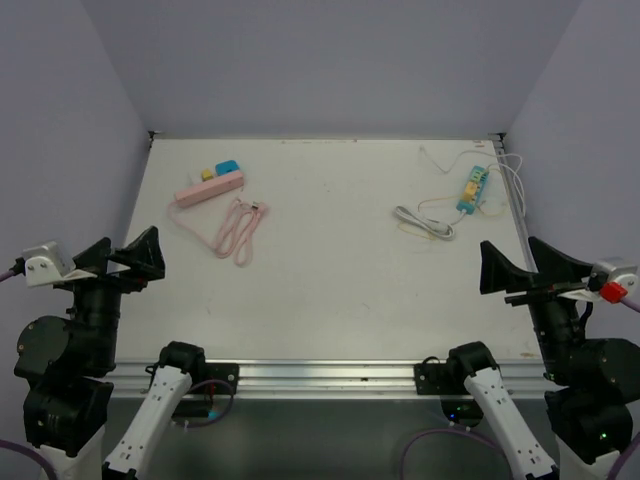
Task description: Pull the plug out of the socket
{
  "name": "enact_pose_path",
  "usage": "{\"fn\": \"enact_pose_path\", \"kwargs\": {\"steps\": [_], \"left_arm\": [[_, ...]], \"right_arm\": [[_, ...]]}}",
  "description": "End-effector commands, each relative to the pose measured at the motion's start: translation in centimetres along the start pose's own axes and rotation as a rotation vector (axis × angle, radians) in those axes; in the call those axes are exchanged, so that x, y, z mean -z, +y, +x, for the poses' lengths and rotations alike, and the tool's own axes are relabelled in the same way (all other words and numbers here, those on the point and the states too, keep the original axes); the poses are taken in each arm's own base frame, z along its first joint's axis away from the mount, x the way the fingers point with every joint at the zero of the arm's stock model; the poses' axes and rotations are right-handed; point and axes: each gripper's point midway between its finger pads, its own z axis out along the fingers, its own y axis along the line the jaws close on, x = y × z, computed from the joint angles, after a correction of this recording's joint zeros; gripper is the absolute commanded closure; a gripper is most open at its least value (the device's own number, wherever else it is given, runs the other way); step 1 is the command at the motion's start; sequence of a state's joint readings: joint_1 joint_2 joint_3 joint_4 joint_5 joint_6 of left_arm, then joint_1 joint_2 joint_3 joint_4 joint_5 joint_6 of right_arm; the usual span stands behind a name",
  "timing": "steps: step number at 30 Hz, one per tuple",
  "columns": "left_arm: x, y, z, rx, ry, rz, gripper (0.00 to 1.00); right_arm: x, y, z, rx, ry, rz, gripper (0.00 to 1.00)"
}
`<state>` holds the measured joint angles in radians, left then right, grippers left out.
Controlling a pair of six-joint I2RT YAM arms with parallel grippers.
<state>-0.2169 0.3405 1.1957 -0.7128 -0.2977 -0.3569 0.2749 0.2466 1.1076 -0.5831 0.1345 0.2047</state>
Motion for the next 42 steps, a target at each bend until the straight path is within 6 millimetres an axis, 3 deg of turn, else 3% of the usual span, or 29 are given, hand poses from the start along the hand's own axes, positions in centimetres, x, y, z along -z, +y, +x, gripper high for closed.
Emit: {"fn": "enact_pose_path", "kwargs": {"steps": [1,10,17,18,21,26,28,33,35,36,38,39,41,42], "left_arm": [[-0.1,0.0,-0.4,0.022,-0.029,-0.002,0.0],[-0.9,0.2,1.2,0.024,0.011,-0.017,0.0],[-4.1,-0.4,4.4,0.0,0.104,-0.017,0.0],[-4.6,-0.5,5.1,-0.006,0.13,-0.014,0.0],[-6.3,-1.0,8.4,-0.034,0.243,0.001,0.0],[-9.3,-1.2,15.4,-0.114,0.489,0.016,0.0],[-10.5,-1.0,18.6,-0.152,0.602,0.015,0.01],[-13.8,0.9,25.1,-0.26,0.766,-0.041,0.01],[-15.2,1.1,26.2,-0.279,0.784,-0.057,0.0],[-16.0,1.7,27.9,-0.3,0.83,-0.078,0.0],[-17.7,2.0,28.5,-0.318,0.83,-0.104,0.0],[-18.4,2.6,30.3,-0.341,0.877,-0.121,0.0],[-20.3,2.9,30.8,-0.358,0.881,-0.141,0.01],[-20.8,3.6,32.9,-0.373,0.937,-0.157,0.0]], "right_arm": [[-1.0,0.7,-0.2,-0.007,-0.012,-0.03,0.01],[-1.5,0.6,1.5,-0.031,0.033,-0.028,0.01],[-2.3,1.3,4.5,-0.072,0.159,-0.047,0.01],[-2.6,1.2,5.6,-0.07,0.209,-0.042,0.01],[-2.9,1.2,8.1,-0.082,0.307,-0.035,0.01],[-3.6,1.0,12.1,-0.121,0.433,-0.013,0.01],[-3.7,2.3,13.3,-0.133,0.475,-0.085,0.01],[-3.9,3.8,14.7,-0.184,0.502,-0.166,0.01],[-3.6,4.3,15.5,-0.21,0.523,-0.192,0.01],[-3.6,4.4,15.6,-0.214,0.521,-0.2,0.01],[-3.1,4.8,16.3,-0.239,0.538,-0.223,0.01],[-3.1,4.9,16.5,-0.25,0.539,-0.231,0.01],[-2.7,5.2,17.0,-0.274,0.55,-0.246,0.01],[-2.6,5.4,17.1,-0.281,0.551,-0.254,0.01]]}}
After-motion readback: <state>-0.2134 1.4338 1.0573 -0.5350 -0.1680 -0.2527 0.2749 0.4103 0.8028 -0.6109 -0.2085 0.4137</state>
